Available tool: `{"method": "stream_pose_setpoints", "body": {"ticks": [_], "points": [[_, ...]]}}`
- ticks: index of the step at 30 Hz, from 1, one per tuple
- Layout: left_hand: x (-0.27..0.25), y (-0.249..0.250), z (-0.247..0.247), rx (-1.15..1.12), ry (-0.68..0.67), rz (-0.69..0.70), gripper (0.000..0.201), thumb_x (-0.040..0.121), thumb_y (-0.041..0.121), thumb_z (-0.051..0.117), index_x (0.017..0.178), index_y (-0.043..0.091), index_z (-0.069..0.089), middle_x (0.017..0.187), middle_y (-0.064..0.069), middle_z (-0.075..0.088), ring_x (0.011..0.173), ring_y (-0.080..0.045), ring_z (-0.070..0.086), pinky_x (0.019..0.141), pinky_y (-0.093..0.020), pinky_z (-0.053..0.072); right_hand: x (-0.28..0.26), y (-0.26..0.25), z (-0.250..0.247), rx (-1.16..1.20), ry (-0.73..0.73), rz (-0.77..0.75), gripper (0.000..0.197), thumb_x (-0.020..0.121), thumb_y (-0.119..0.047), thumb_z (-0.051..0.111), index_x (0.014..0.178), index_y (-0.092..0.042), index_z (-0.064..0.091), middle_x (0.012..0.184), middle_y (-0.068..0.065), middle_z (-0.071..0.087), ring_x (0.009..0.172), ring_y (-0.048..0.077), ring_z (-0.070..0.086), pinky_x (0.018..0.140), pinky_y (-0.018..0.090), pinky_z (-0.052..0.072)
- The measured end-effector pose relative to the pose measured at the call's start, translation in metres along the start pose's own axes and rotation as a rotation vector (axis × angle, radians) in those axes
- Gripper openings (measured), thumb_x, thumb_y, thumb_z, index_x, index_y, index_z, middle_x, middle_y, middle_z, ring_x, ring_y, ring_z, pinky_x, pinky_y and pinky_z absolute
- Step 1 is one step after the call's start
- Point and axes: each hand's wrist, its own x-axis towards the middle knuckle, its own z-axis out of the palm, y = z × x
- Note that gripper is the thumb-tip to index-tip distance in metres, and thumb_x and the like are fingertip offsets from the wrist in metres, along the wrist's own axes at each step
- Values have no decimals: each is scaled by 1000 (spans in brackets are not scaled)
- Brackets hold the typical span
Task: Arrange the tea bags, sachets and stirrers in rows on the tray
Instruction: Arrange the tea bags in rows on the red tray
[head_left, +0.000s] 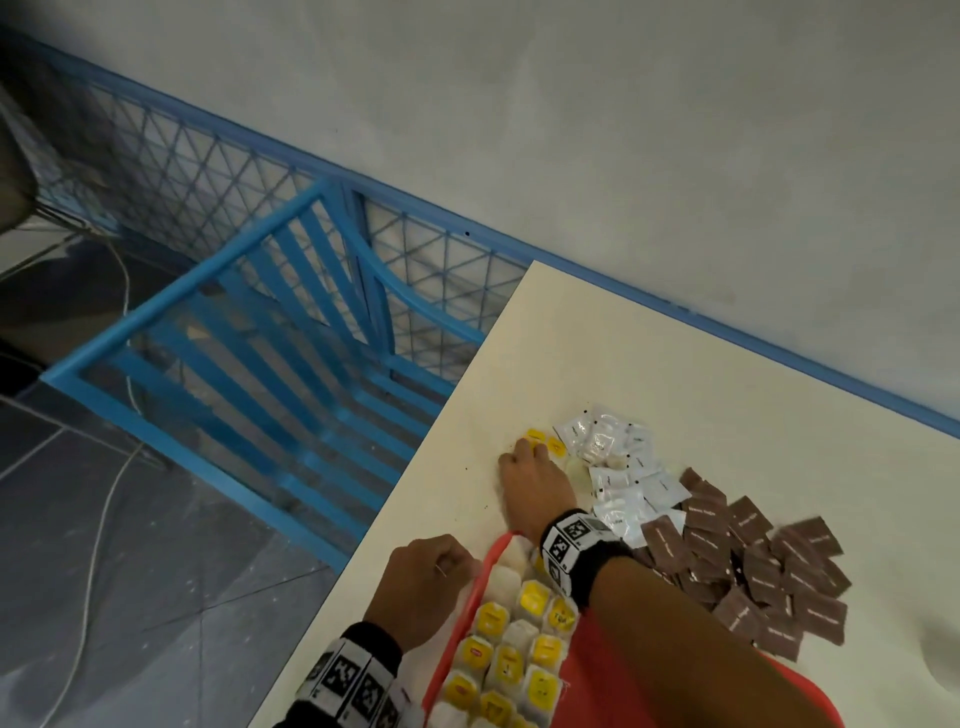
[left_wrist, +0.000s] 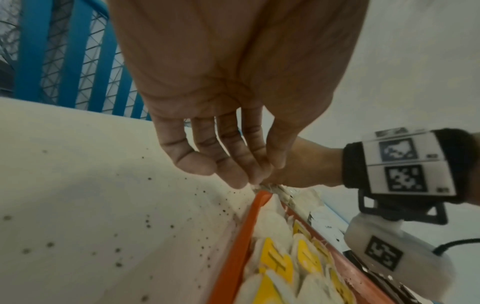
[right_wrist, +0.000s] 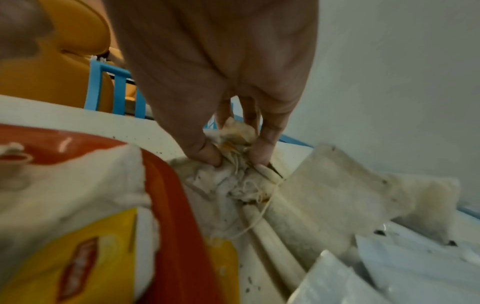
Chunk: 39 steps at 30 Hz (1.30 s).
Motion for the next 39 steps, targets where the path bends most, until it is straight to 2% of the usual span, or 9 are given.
{"method": "stream_pose_setpoints", "body": {"ticks": [3,5,11,16,20,25,30,34,39], "points": [[-2,3,-9,-17,30,22,30,91,29,67,64,35,56,63,11,64,63,-1,58,59,-10,40,0,9,0,67,1,-29,28,87,-6,55,115,-7,57,122,13,51,114,34,50,77,39,53],[-2,6,-15,-22,44,35,23,91,28,68,70,31,61,63,13,64,66,1,60,61,-10,41,-2,24,-6,208,35,4,28,86,-11,57,114,-11,60,115,9,54,109,30,53,77,36,51],[0,23,-25,-72,59,60,15,92,27,67,79,20,69,68,11,69,65,-6,63,65,-22,52,-31,85,-54,948,209,316,26,75,-5,72,92,-23,76,84,-9,71,77,8,64,66,6,45],[0,55,-19,-151,19,115,21,94,23,65,74,17,67,64,14,67,61,-4,60,63,-19,50,-69,123,-93,1271,209,449,26,78,-2,68,94,-21,78,89,-4,76,79,10,67,67,17,54],[-2,87,-2,-314,-66,75,21,96,15,61,78,10,70,70,3,71,61,-6,63,62,-16,48,-107,136,-121,1459,232,486,22,81,1,67,94,-14,78,80,2,74,64,8,63,57,18,50],[-6,109,25,-369,-182,94,24,97,22,60,83,5,69,77,-8,73,62,-10,63,59,-20,46,-147,143,-148,1625,246,499,21,83,7,62,96,-4,74,87,15,73,76,19,66,82,38,56],[-13,129,57,-619,-279,-162,50,98,52,48,98,7,70,85,-5,72,72,-15,66,59,-25,47,-187,132,-172,1619,154,387,22,81,3,65,96,-9,76,103,25,71,86,29,66,89,47,52],[-16,135,73,-1060,-456,-465,70,90,70,43,115,8,65,115,-17,70,100,-33,67,77,-43,51,-213,125,-183,1687,41,274,34,65,-17,74,98,-12,76,93,20,68,82,33,56,78,45,43],[-37,145,76,-1524,-812,-484,86,85,76,41,130,7,63,121,-19,64,109,-43,60,91,-54,44,-224,119,-176,1598,-47,228,22,75,-2,67,93,-12,77,90,15,69,79,27,60,70,34,53]]}}
